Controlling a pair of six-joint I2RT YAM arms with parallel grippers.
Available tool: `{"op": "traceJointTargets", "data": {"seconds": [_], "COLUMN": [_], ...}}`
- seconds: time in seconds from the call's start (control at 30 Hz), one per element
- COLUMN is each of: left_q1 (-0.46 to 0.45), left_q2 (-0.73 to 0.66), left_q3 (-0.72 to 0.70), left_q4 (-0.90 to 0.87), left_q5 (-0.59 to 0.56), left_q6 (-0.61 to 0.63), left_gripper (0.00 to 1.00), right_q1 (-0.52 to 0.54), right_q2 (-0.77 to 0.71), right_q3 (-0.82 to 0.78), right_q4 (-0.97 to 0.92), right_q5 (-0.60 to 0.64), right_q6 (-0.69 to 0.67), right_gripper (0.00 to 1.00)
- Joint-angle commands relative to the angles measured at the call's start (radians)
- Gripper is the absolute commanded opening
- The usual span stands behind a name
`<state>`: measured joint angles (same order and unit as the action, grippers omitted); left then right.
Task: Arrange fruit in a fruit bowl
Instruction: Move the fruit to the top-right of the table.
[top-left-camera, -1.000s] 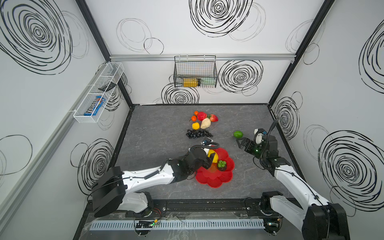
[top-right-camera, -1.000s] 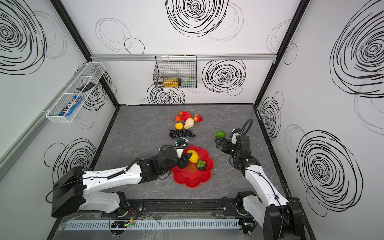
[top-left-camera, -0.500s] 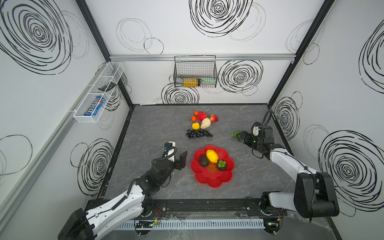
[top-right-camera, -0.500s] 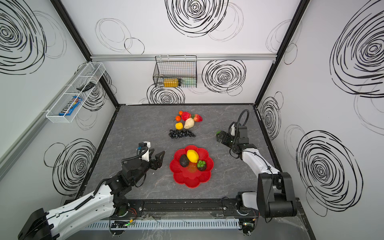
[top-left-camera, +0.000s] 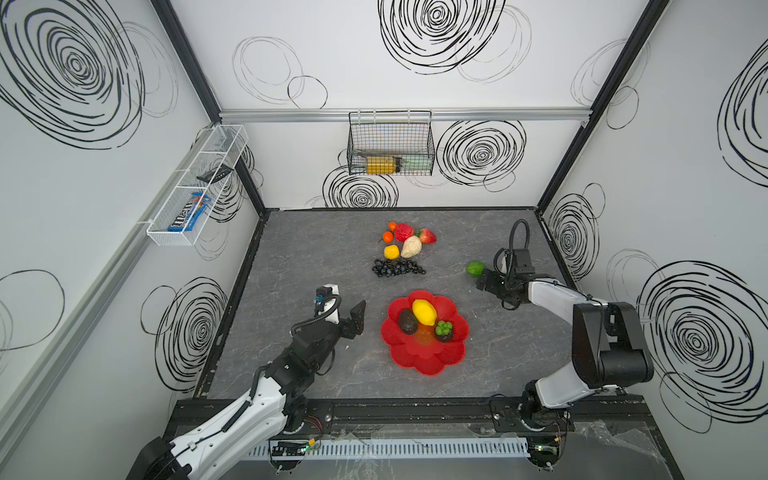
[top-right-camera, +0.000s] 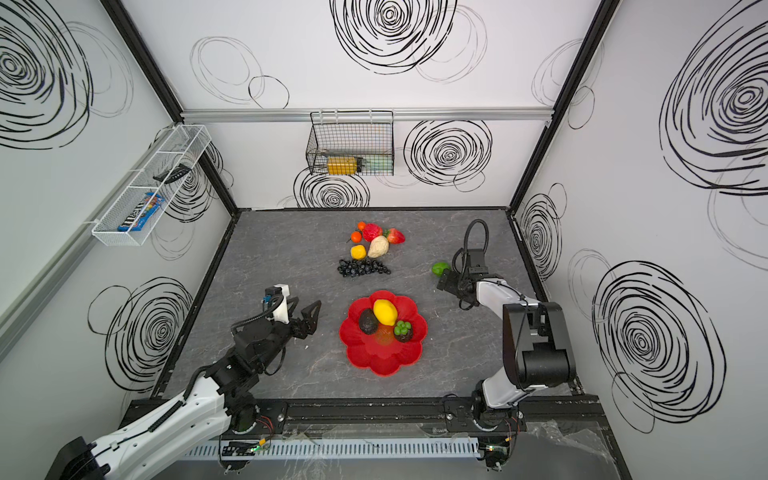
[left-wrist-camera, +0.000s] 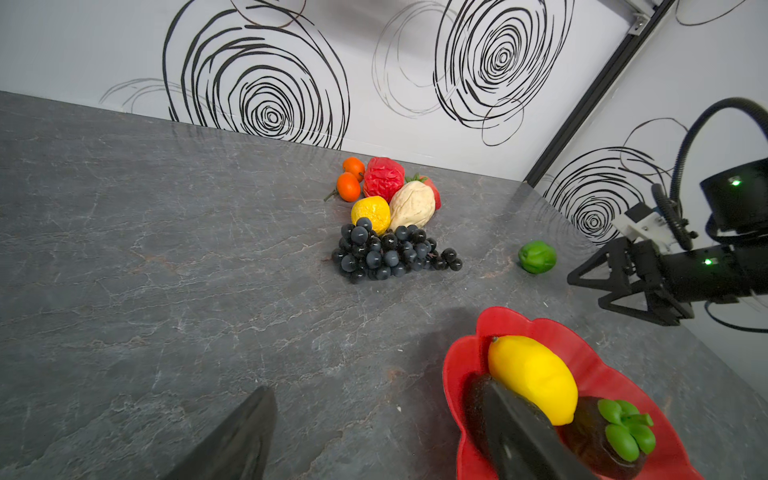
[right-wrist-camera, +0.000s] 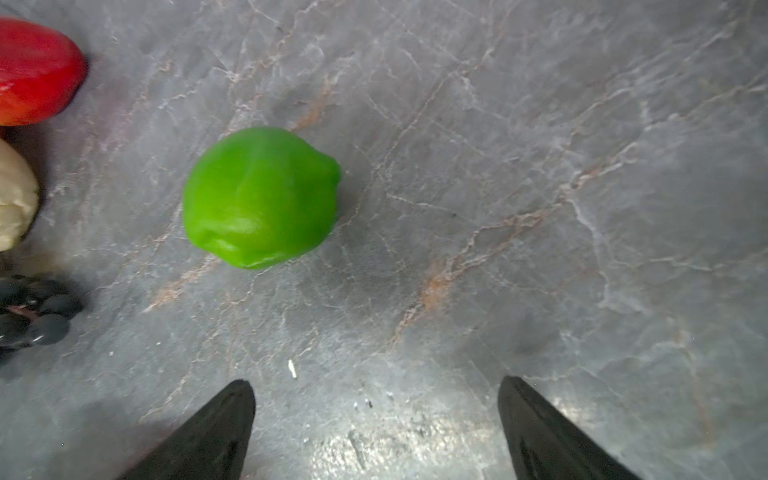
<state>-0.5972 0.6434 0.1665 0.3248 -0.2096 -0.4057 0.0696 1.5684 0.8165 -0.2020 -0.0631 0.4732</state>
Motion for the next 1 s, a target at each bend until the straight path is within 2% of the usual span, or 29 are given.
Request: {"op": "traceJointTargets", "data": {"seconds": [0.0, 0.53, 0.97], "left_q1": [0.008, 0.011, 0.015], "left_q2": [-0.021, -0.038, -0.018], "left_q3": [-0.015, -0.018, -0.016], "left_q4": [0.060, 0.050, 0.059], "left_q5": [0.015, 0.009, 0.023], "left_q6": [-0.017, -0.015, -0.015], "left_gripper": [0.85, 0.85, 0.86], "right_q1": [0.017, 0.064, 0.039], "right_q2": [0.039, 0.194, 0.292], "right_q3": [0.051, 0.195, 0.322], "right_q4": [-0.039, -0.013, -0.014], "right_q5": [0.066, 0.182, 0.148], "right_q6": [-0.014, -0.008, -0.023], "right_gripper": [0.96, 0.97, 0.94]}}
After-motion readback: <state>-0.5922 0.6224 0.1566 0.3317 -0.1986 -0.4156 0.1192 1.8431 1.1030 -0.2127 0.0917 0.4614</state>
